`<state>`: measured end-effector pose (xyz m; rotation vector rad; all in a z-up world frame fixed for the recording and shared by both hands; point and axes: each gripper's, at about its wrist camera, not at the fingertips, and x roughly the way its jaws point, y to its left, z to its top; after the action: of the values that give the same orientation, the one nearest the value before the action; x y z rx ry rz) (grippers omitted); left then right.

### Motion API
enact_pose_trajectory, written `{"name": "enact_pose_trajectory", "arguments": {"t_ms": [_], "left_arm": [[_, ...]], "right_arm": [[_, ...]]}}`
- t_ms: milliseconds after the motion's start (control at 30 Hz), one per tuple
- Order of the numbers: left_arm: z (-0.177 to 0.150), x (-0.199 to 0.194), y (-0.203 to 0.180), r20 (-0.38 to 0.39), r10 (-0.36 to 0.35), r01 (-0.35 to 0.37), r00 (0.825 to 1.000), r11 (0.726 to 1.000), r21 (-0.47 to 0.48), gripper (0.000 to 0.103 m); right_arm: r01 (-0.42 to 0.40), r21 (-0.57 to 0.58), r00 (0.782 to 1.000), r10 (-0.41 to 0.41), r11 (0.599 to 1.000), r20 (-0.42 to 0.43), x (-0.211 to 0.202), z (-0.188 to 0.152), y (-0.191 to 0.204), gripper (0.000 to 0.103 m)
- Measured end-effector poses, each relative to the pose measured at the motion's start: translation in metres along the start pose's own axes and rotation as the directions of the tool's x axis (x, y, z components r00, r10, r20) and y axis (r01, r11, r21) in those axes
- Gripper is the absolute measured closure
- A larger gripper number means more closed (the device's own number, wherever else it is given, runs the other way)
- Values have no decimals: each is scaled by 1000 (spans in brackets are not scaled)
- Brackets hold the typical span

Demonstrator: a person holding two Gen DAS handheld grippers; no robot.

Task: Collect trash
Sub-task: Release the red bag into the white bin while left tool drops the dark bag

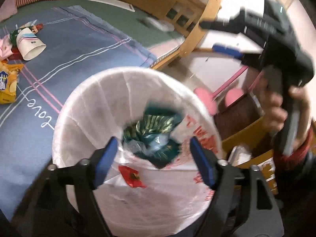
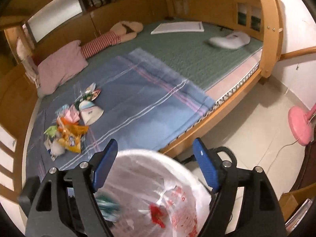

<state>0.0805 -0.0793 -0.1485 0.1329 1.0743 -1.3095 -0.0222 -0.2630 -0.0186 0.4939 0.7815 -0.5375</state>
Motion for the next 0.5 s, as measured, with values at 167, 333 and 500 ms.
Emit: {"name": "enact_pose_trajectory", "arguments": {"t_ms": [167,333,500], "left_arm": [[9,-39,33,124,52,-38,991,993,-111,15],[13,-122,96,239,381,-303,893,902,-308,12],[-13,-192,170,94,742,-578,664,589,-565,11]], "right_arm": [[-4,-24,1000,4,1000,-9,10,-3,8,22],[-62,-68,994,55,996,-90,35,-9,40,22],[-184,-194,973,151,964,-173,71,-16,121,22]]}}
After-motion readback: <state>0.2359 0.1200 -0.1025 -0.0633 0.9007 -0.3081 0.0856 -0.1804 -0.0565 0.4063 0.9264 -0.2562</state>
